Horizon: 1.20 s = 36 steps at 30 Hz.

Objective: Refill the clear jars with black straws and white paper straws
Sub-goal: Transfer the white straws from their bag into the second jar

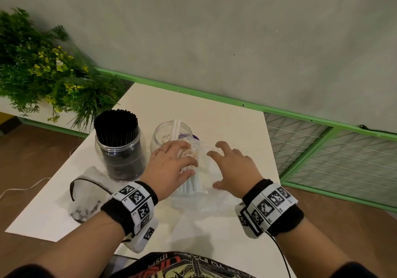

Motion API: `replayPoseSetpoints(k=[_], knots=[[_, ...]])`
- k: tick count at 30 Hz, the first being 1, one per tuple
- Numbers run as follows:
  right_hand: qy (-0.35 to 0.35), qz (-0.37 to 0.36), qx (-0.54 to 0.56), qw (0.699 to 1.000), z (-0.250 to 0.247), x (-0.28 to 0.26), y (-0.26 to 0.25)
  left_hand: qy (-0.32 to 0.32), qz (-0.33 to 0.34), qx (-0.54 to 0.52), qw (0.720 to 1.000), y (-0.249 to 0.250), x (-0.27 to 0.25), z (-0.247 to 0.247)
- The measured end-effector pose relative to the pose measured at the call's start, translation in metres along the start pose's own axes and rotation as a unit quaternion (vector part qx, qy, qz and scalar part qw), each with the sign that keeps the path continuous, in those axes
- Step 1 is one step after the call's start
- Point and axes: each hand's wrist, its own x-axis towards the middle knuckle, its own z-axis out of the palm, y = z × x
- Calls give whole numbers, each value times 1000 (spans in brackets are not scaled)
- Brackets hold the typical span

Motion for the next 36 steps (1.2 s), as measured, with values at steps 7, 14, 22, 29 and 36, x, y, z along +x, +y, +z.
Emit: replayPoseSetpoints(k=[7, 14, 22, 29, 36], knots=[[-44, 51, 68, 995, 39, 4, 2, 0, 11, -1, 1000, -1, -4, 0], [-72, 73, 259, 960, 61, 18, -13, -15, 12, -8, 1000, 2, -3, -4], [-13, 88, 283, 955, 69, 24, -36, -25, -105, -114, 988, 8, 5, -12], [14, 84, 287, 954, 81, 21, -42, -58, -228, -267, 934, 0, 24, -25], [26, 69, 291, 954, 82, 23, -39, -118, -191, -250, 942, -7, 28, -34]])
